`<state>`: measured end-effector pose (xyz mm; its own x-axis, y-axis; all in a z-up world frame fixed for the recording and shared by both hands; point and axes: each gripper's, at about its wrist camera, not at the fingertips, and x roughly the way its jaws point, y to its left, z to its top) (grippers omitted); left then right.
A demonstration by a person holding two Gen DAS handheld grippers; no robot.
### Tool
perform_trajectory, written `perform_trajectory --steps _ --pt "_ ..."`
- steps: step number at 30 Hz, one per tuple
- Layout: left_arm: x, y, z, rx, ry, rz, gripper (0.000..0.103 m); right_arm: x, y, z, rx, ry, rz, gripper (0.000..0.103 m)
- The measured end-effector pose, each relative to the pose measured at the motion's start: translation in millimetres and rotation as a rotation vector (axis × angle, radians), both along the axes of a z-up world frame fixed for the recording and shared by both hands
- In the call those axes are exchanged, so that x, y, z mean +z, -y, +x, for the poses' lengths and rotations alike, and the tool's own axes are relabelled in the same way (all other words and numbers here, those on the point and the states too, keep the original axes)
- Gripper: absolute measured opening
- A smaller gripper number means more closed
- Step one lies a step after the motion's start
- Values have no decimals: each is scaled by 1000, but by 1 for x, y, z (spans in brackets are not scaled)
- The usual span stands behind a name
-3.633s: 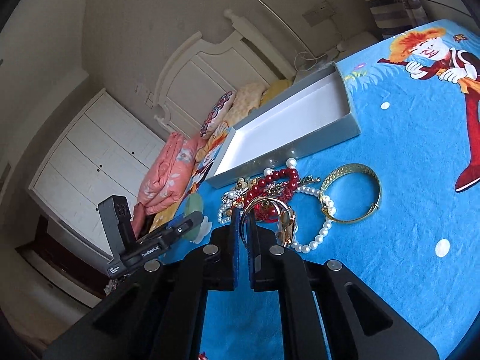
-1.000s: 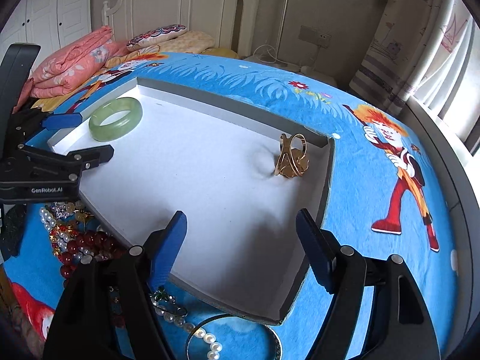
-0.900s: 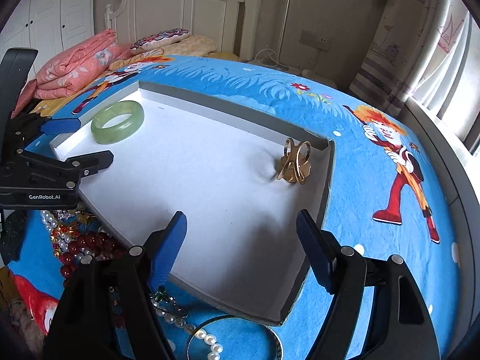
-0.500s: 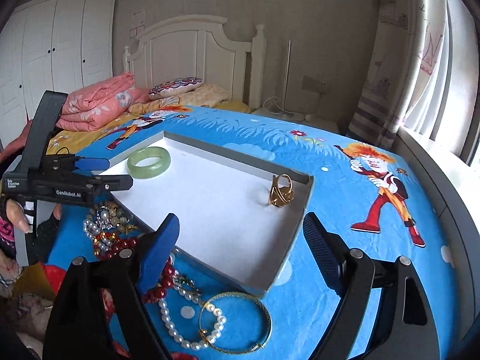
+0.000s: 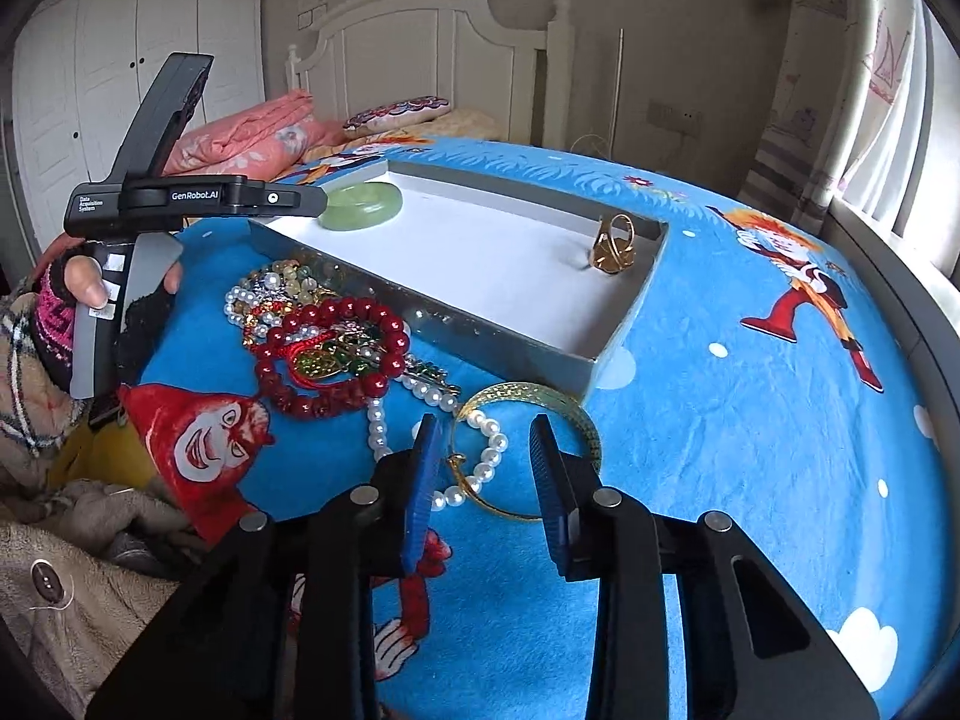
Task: Organize jewelry
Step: 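Withdraw both open grippers from the tray back toward the jewelry pile, then grasp the red bead bracelet with left gripper while right gripper grasps the gold bangle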
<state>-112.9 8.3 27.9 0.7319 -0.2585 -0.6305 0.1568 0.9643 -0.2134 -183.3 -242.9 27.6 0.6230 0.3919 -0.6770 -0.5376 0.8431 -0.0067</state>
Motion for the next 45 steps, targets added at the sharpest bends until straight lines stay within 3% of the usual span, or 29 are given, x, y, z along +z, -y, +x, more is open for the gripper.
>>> perform_trajectory --steps 2,7,12,19,25,29,31,34,37,42,45 --pt "0 0 -1 0 0 -1 100 0 -6 -2 24 -8 -5 19" --pt "2 -2 -4 5 24 -14 100 -8 -13 1 15 -25 -48 12" --pt "9 3 -19 -44 104 -12 100 -13 -15 6 13 -27 -50 12" --pt "14 19 -33 -129 141 28 101 -15 -14 8 12 -8 -28 10" --pt "10 63 -58 -258 113 154 101 -16 -4 8 -17 -22 56 10" --pt "7 92 -68 -353 95 191 100 -16 4 12 -32 -61 127 9" --pt "3 106 -71 -401 85 215 100 -17 5 11 -33 -54 133 9" --pt "-8 126 -75 -451 76 312 100 -17 3 8 -33 -43 125 10" --pt "-15 133 -79 -453 77 354 92 -17 6 8 -33 -44 141 10" --pt "-14 138 -89 -499 101 356 59 -18 8 9 -32 -43 155 10" --pt "-18 146 -92 -534 100 388 54 -18 9 9 -33 -43 169 10"
